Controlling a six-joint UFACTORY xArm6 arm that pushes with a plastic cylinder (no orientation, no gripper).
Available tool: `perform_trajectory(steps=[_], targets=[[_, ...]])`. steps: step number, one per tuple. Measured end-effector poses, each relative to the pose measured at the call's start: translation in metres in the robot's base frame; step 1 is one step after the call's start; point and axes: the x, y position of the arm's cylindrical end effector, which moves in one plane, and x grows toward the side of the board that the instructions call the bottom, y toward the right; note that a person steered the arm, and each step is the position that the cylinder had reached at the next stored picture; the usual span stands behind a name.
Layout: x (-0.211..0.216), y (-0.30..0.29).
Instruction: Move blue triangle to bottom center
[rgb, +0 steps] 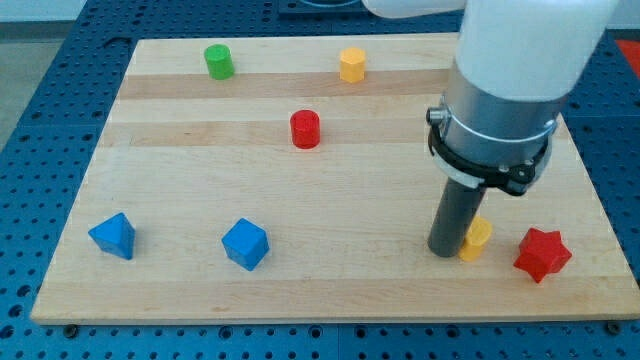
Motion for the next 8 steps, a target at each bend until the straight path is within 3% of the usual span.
perform_trajectory(steps=[1,2,4,8], targets=[[-0.004,0.024],[-0.002,0.009],[0.054,-0.019],[0.067,-0.210]])
